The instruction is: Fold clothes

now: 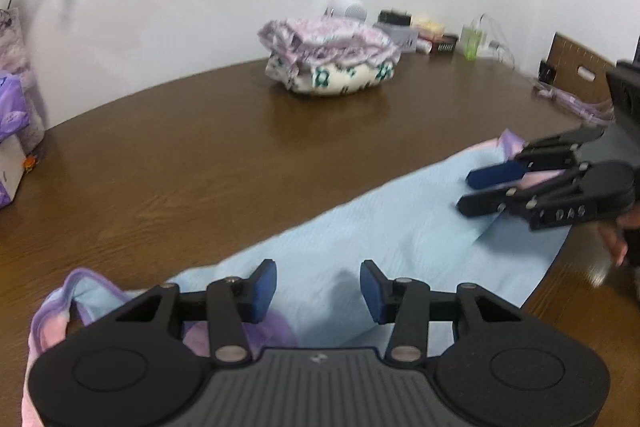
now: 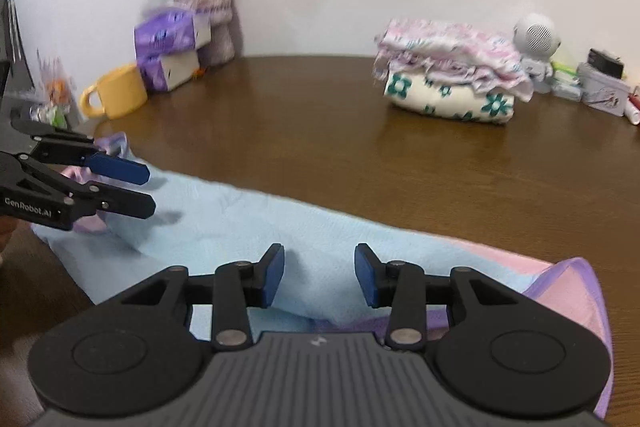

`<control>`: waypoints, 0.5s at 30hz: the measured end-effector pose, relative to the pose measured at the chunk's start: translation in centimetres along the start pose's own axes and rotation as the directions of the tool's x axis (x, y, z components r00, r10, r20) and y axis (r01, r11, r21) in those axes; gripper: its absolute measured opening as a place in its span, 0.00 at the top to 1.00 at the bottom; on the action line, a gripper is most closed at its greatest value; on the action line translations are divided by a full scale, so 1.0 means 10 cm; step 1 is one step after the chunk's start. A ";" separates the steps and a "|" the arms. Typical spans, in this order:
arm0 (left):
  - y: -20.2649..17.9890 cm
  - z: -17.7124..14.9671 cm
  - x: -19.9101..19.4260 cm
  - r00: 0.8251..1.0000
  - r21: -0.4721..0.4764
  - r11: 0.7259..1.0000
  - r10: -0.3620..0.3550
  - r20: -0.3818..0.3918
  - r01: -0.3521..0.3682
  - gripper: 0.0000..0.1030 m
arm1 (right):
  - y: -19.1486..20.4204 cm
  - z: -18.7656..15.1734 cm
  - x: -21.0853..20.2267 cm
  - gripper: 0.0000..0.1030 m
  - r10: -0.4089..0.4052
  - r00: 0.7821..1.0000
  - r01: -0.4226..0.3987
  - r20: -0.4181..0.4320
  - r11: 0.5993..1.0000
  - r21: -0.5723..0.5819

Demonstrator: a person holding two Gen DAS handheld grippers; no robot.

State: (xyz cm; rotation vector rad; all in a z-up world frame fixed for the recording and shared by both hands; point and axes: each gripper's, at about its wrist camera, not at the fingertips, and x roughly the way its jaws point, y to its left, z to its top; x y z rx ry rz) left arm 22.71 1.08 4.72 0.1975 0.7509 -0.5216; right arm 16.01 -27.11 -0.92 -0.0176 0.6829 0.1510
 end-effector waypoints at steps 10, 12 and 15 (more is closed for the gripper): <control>0.21 -0.16 -0.09 1.000 -0.055 0.998 0.005 -0.008 -0.006 0.56 | 0.01 0.00 0.00 0.54 0.001 1.000 -0.001 0.000 1.000 0.000; 0.24 -0.11 -0.23 1.000 -0.069 0.997 -0.022 0.022 0.023 0.55 | 0.01 0.00 0.00 0.51 0.001 1.000 -0.001 0.000 1.000 0.000; 0.37 -0.04 -0.66 0.994 -0.050 0.999 -0.007 0.109 0.013 0.46 | 0.01 0.00 0.00 0.48 0.001 1.000 -0.001 0.000 1.000 0.000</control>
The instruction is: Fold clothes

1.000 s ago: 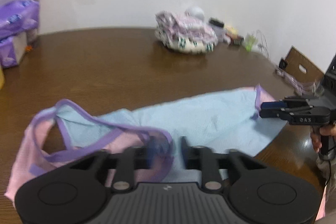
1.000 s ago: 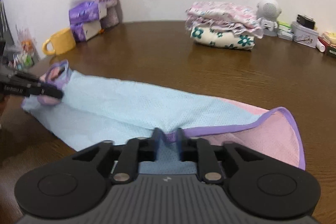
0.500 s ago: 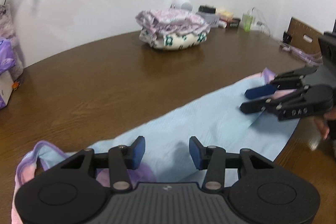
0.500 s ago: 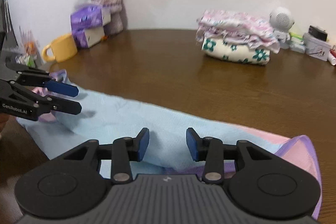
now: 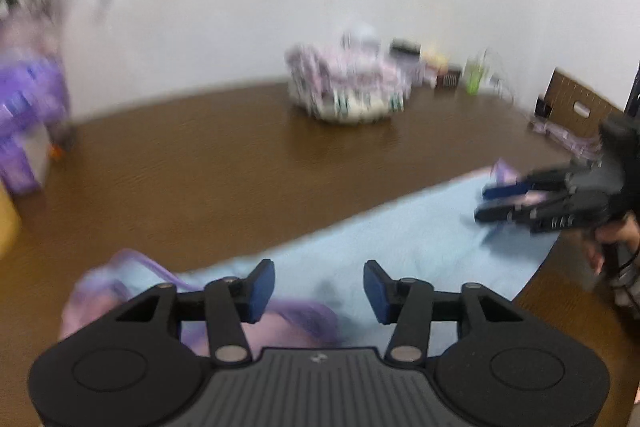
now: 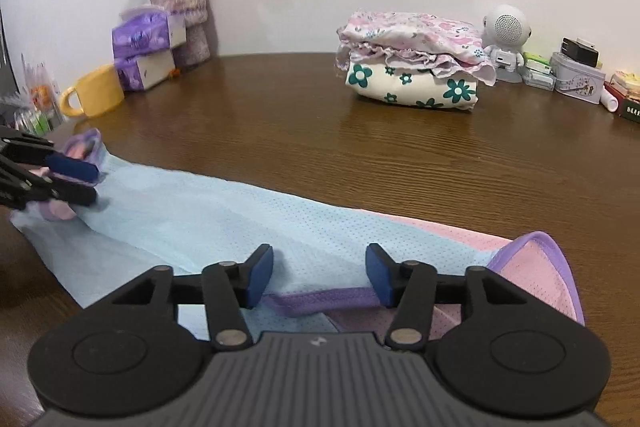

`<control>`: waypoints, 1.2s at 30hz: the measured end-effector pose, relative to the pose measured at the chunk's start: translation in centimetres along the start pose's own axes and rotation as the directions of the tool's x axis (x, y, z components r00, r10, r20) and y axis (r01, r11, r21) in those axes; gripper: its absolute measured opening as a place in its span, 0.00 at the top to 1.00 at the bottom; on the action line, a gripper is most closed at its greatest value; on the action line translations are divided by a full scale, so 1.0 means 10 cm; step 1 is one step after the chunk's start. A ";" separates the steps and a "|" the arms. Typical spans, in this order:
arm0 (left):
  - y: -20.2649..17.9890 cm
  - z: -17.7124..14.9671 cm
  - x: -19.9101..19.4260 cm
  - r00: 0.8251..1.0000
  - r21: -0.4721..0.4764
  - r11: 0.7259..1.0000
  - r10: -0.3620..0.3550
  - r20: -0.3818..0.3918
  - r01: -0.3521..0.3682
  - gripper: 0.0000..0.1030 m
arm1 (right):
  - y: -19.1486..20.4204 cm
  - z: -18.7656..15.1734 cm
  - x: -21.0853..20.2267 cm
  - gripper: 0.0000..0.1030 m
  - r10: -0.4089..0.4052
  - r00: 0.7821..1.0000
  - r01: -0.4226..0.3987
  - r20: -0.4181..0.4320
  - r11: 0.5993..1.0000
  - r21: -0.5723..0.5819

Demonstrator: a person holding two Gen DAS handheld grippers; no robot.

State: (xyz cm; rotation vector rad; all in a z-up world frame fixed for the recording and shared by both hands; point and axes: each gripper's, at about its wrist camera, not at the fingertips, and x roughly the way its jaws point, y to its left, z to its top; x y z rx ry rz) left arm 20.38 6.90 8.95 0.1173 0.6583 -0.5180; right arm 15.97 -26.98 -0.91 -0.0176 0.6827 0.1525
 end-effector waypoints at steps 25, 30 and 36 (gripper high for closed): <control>1.09 0.12 0.34 0.940 0.602 0.791 0.117 -0.320 0.106 0.71 | 0.02 0.00 0.00 0.30 0.002 1.000 -0.002 0.000 1.000 -0.001; 1.11 0.00 0.16 0.952 0.619 0.774 0.076 -0.297 0.131 0.71 | 0.03 0.00 0.00 0.29 0.003 1.000 -0.003 0.000 1.000 -0.001; 1.02 -0.08 0.18 0.958 0.666 0.732 0.070 -0.278 0.140 0.71 | 0.03 0.00 -0.01 0.28 0.003 1.000 -0.003 0.001 1.000 -0.001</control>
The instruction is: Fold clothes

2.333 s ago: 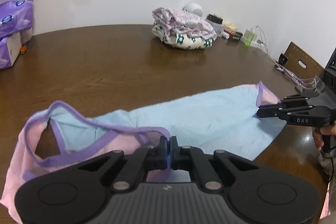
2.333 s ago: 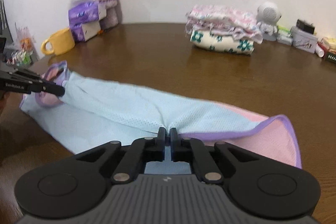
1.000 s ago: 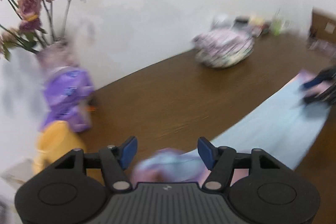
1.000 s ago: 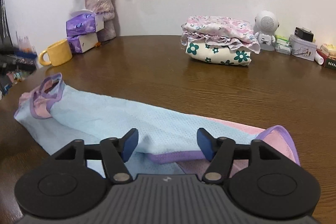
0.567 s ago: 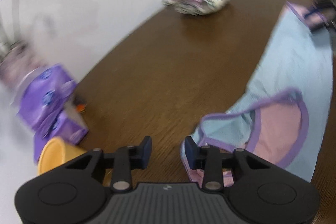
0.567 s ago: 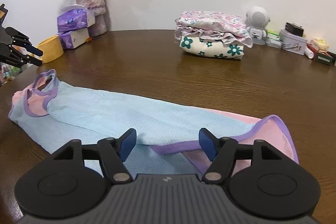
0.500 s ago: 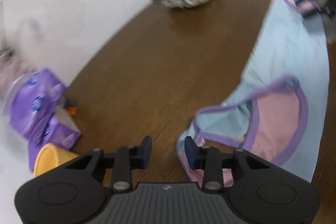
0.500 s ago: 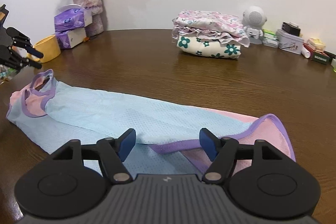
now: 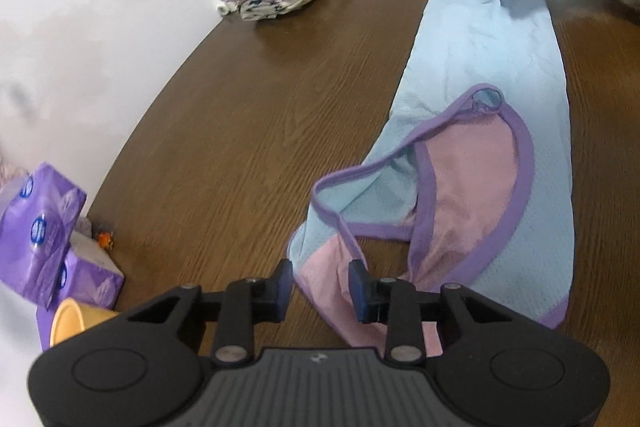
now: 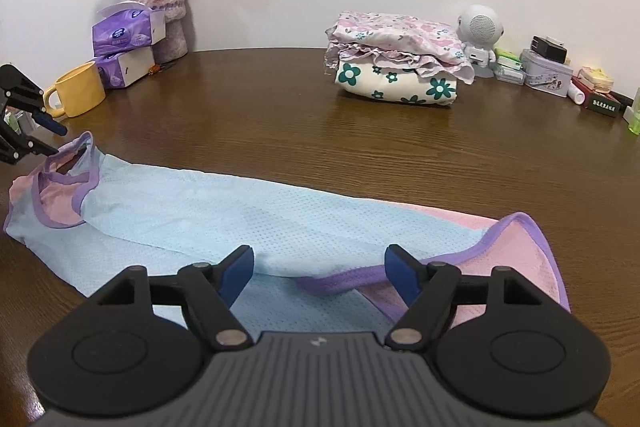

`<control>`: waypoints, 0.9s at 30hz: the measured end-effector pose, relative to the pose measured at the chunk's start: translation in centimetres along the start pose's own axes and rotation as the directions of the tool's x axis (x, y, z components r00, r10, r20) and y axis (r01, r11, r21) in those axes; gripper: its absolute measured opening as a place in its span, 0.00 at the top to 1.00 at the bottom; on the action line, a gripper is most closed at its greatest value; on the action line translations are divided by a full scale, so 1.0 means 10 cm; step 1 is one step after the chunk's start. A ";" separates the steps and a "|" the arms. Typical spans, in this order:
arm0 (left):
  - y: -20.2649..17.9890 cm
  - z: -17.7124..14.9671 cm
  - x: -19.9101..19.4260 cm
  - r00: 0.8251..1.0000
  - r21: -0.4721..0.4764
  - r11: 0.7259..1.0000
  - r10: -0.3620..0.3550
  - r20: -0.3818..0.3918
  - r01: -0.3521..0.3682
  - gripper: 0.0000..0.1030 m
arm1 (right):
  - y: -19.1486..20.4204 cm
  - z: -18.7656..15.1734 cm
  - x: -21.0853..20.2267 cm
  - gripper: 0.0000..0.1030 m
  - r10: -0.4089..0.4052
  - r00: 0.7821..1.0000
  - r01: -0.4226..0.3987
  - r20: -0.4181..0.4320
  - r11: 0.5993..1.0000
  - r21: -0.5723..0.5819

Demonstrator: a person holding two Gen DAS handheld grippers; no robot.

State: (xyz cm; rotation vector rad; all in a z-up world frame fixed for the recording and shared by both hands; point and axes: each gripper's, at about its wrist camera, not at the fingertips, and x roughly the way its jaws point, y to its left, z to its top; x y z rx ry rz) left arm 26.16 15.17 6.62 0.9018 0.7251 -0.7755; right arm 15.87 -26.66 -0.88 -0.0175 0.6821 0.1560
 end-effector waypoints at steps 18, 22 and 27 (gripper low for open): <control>0.21 0.25 0.33 0.991 0.056 0.990 -0.126 -0.034 0.128 0.94 | 0.02 0.00 0.00 0.26 0.002 1.000 -0.002 0.000 1.000 -0.001; 0.20 0.21 0.31 0.991 0.028 0.991 -0.133 -0.023 0.134 0.98 | 0.02 0.00 0.00 0.25 0.002 1.000 -0.002 0.000 1.000 -0.001; 0.14 0.12 0.05 0.997 -0.005 1.000 -0.028 0.074 0.029 0.99 | 0.02 0.00 0.00 0.25 0.002 1.000 -0.002 0.000 1.000 -0.001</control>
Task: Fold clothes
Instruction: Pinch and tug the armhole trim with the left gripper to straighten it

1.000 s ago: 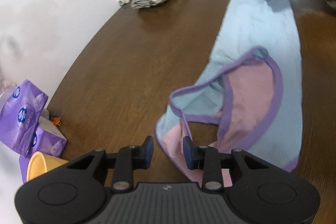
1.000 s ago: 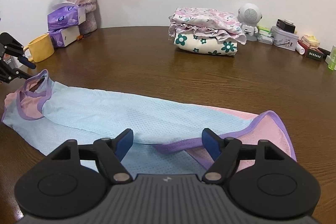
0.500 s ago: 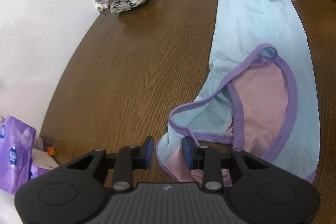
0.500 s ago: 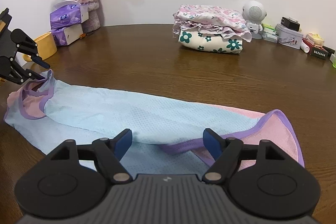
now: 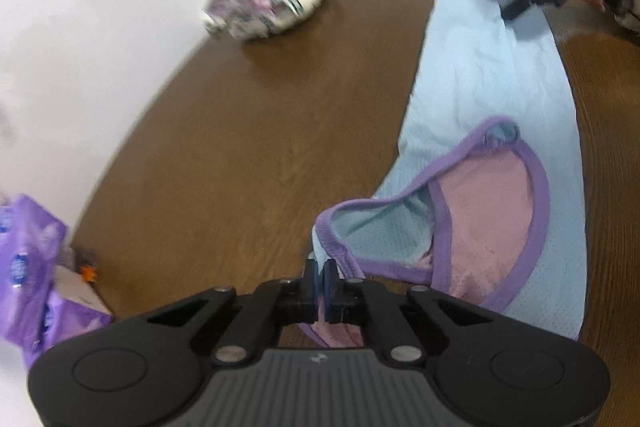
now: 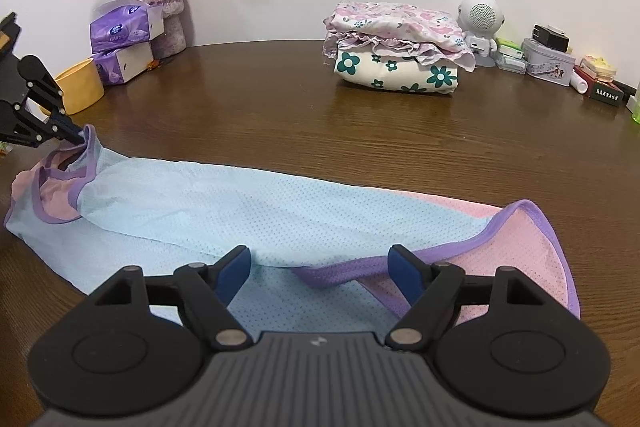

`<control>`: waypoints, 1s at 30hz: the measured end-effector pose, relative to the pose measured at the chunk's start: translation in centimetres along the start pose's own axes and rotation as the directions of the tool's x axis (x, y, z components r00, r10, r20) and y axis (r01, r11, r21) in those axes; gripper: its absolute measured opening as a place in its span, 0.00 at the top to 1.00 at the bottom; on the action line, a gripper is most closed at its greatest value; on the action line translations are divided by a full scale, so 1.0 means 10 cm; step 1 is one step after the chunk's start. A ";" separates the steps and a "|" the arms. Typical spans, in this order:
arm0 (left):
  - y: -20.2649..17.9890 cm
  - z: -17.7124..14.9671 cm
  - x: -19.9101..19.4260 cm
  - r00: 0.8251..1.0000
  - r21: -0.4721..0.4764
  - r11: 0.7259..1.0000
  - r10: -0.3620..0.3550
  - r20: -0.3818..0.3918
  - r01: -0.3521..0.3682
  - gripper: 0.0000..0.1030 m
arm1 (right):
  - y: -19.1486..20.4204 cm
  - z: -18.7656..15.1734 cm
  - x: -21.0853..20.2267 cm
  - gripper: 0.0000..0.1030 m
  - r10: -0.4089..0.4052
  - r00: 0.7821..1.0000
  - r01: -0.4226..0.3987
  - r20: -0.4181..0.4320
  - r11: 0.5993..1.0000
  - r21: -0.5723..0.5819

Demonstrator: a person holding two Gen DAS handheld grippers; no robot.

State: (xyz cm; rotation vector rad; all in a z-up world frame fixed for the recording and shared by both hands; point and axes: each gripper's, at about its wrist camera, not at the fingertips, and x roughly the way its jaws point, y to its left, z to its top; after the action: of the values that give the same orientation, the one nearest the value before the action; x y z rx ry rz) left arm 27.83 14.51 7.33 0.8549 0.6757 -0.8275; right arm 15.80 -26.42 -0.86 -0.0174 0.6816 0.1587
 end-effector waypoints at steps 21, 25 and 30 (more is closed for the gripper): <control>-1.10 -0.46 -0.29 0.945 0.175 0.929 0.316 0.089 -0.327 0.99 | 0.02 0.00 0.00 0.25 0.002 1.000 -0.002 0.000 1.000 -0.001; -1.13 -0.50 -0.29 0.951 0.152 0.939 0.302 0.065 -0.309 0.93 | 0.02 0.00 0.00 0.24 0.002 1.000 -0.002 0.000 1.000 -0.001; -0.99 -0.58 -0.54 0.957 0.010 0.959 0.281 0.070 -0.282 0.76 | 0.03 0.00 0.00 0.24 0.003 1.000 -0.003 0.000 1.000 -0.001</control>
State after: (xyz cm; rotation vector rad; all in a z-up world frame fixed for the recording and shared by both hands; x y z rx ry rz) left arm 15.67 17.42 5.05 0.9128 0.4722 -0.6040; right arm 15.71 -26.16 -0.83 -0.0173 0.6811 0.1616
